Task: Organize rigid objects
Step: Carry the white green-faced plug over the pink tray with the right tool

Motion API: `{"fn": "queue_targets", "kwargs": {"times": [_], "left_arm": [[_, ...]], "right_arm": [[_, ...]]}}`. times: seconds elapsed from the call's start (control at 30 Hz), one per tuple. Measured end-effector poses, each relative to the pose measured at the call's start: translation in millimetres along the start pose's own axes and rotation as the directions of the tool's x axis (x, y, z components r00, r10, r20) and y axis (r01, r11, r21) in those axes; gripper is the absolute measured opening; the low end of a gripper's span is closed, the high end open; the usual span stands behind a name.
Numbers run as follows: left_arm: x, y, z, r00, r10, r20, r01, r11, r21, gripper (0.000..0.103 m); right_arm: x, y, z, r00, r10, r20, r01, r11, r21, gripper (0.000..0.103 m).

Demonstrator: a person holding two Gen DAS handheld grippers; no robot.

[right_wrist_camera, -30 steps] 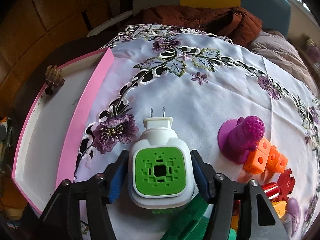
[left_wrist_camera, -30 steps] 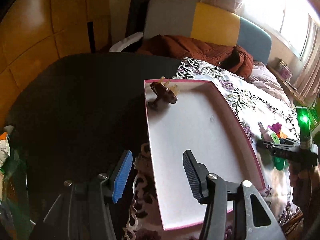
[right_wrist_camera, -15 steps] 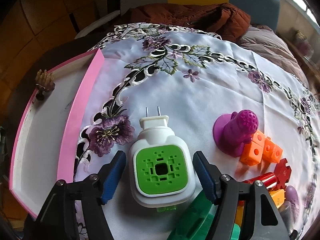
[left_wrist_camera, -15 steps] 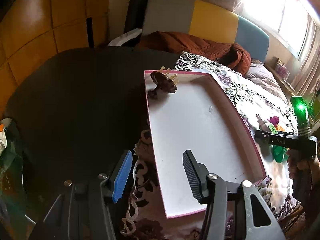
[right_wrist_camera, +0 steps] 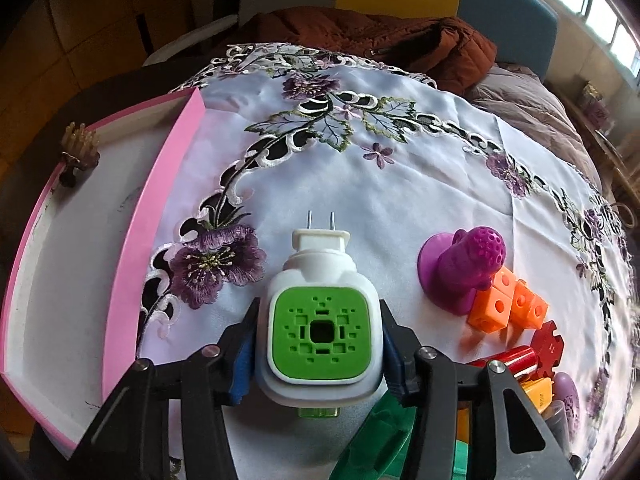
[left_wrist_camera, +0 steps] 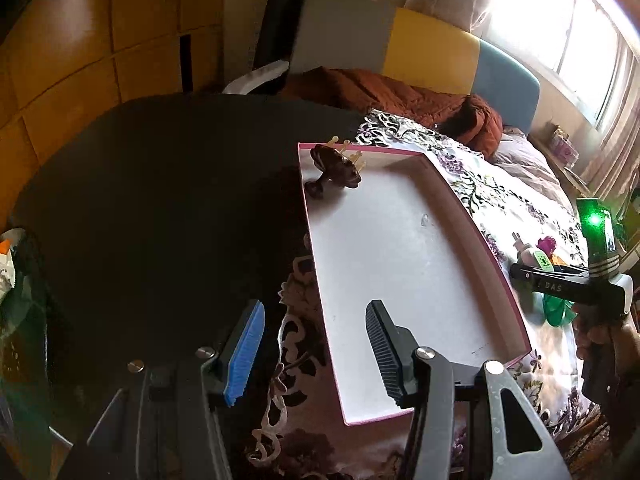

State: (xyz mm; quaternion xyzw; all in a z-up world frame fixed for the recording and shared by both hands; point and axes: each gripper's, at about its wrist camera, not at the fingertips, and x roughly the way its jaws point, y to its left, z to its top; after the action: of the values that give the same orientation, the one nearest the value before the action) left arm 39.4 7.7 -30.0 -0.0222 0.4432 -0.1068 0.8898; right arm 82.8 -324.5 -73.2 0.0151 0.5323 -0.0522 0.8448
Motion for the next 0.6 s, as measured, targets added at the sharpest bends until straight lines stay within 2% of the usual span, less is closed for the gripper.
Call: {"fn": "queue_targets", "kwargs": {"times": [0.43, 0.6], "left_arm": [[-7.5, -1.8, -3.0, 1.000, -0.007, 0.011, 0.007, 1.000, 0.004, 0.053], [-9.4, -2.4, -2.9, 1.000, -0.010, 0.014, 0.009, 1.000, 0.009, 0.053]], "right_arm": [[-8.7, 0.2, 0.3, 1.000, -0.025, 0.007, 0.025, 1.000, 0.018, 0.052], [-20.4, -1.1, 3.9, 0.999, -0.025, 0.040, 0.023, 0.999, 0.041, 0.052]]}}
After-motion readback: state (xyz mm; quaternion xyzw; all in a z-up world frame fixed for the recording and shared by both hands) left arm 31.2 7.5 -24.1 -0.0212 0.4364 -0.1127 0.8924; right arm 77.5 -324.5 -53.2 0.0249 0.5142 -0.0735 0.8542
